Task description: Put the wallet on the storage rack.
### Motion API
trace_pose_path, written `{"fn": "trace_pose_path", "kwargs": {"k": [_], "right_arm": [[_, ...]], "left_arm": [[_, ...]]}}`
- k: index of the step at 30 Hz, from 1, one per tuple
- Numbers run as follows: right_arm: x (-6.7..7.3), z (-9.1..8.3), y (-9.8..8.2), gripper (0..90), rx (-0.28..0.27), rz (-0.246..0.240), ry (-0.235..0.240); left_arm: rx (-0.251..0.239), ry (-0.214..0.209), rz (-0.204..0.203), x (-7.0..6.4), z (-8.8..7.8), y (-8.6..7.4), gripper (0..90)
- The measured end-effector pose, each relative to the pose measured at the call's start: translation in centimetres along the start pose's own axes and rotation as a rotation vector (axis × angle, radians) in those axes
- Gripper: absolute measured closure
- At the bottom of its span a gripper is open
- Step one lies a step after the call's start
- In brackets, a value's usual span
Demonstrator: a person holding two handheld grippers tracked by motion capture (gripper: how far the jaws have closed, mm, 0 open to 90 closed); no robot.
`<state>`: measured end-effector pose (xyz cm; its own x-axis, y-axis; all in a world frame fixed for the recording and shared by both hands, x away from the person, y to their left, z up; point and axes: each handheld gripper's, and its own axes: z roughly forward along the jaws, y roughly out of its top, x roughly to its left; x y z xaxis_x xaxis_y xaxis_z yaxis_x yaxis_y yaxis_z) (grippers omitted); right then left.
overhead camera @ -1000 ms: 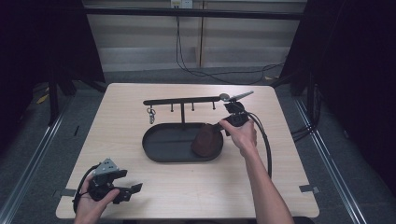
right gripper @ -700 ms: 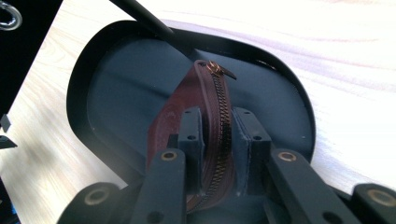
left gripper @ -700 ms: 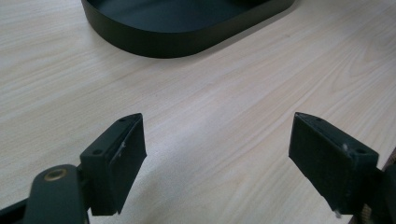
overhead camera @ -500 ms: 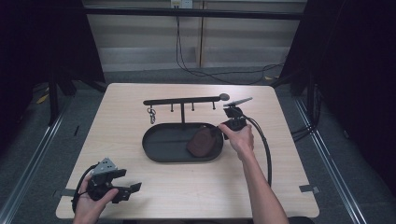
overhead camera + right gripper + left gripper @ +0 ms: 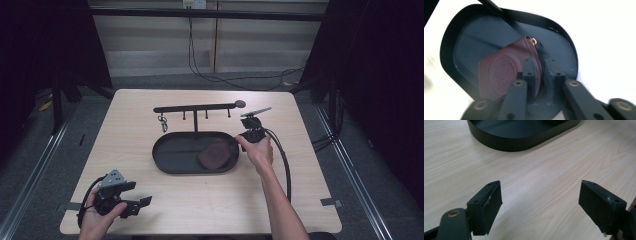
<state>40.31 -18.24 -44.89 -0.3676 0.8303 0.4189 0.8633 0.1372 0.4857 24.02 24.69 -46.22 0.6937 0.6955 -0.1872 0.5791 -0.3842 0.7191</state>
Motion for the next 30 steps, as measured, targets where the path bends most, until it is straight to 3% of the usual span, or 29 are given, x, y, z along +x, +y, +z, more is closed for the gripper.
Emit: {"fn": "trace_pose_path", "kwargs": {"k": [8,12,20,24,30], "right_arm": [[0.3,-0.4,-0.3,39.7,-0.037,-0.048,-0.015],[0.4,-0.7,-0.5,28.5,-0.065,-0.069,-0.018],[0.3,-2.1,-1.4,19.4,-0.083,-0.079,-0.008],[0.6,-3.1,-1.8,14.5,-0.103,-0.098,-0.003],[1.1,-4.4,-2.6,14.4,-0.133,-0.130,-0.002]], "left_arm": [[0.001,0.001,-0.011,0.0,0.1,0.0,18.7],[-0.001,0.002,-0.016,0.1,0.1,0.0,18.7],[0.006,0.002,-0.016,0.3,0.2,0.0,18.1],[0.004,0.006,-0.036,0.4,0.2,0.0,18.2],[-0.006,0.018,-0.047,0.6,0.0,0.0,18.6]]}}
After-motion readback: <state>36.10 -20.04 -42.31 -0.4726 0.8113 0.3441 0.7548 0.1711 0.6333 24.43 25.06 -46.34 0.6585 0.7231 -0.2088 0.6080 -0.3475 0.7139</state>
